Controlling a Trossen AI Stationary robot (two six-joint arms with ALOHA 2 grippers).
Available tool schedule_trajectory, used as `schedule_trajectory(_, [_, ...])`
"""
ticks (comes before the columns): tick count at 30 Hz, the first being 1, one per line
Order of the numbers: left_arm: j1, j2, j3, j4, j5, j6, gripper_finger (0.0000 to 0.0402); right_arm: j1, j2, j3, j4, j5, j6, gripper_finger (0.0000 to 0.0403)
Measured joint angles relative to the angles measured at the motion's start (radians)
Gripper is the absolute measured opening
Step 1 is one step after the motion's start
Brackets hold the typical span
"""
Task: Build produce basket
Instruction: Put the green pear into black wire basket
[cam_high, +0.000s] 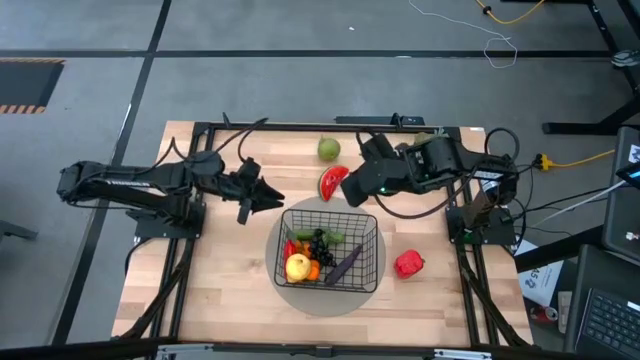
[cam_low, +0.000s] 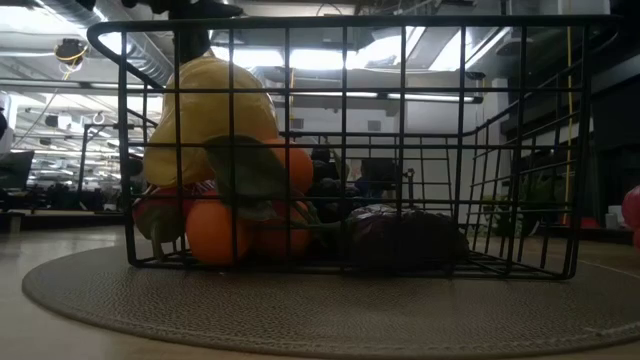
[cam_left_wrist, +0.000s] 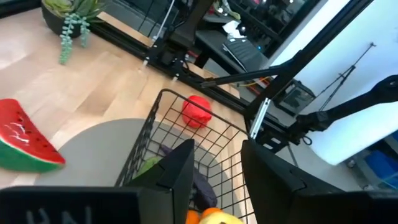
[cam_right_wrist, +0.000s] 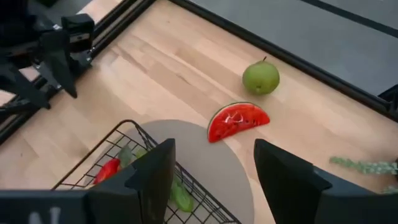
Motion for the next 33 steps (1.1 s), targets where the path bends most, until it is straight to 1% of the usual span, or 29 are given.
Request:
schedule_trajectory(2, [0.006,0.0,0.0,-0.008,0.0,0.009,0.0128,0.0,0.0,0.001,0.0,-0.013,0.0,0.022])
schedule_trajectory(3, [0.009,0.0,0.0,-0.013,0.0,0.016,0.0128,0.0,0.0,0.001,0.0,-0.037,0.0,0.022])
schedule_trajectory(9, [0.028,0.0,0.0,-0.051,0.0,0.048,0.0128,0.002,0.002,-0.002,0.002,-0.254,0.019,0.022])
schedule_trajectory(10, [0.033,0.0,0.0,-0.056,0.0,0.048,0.0128,0.004,0.002,-0.005,0.001,-0.281,0.032,0.022])
schedule_trajectory(12, [0.044,0.0,0.0,-0.063,0.0,0.049,0.0128,0.008,0.002,-0.006,0.001,-0.301,0.045,0.022])
schedule_trajectory(15, [0.058,0.0,0.0,-0.067,0.0,0.049,0.0128,0.01,0.002,-0.006,0.001,-0.291,0.025,0.022])
schedule_trajectory(18, [0.069,0.0,0.0,-0.064,0.0,0.049,0.0128,-0.007,0.002,-0.006,0.001,-0.197,-0.02,0.022])
schedule_trajectory(20, [0.074,0.0,0.0,-0.064,0.001,0.05,0.0128,-0.034,0.002,-0.006,0.001,-0.121,-0.058,0.022])
schedule_trajectory(22, [0.077,0.0,0.0,-0.064,0.001,0.049,0.0128,-0.07,0.002,-0.006,0.001,-0.073,-0.082,0.022])
schedule_trajectory(27, [0.078,0.0,0.0,-0.068,0.001,0.049,0.0128,-0.189,0.002,-0.006,0.001,-0.083,-0.168,0.022])
schedule_trajectory(31, [0.078,0.0,0.0,-0.07,0.001,0.05,0.0128,-0.306,0.014,-0.01,0.003,-0.132,-0.268,0.022])
schedule_trajectory(33, [0.078,0.0,0.0,-0.071,0.0,0.051,0.0128,-0.368,0.019,-0.038,0.001,-0.156,-0.317,0.022])
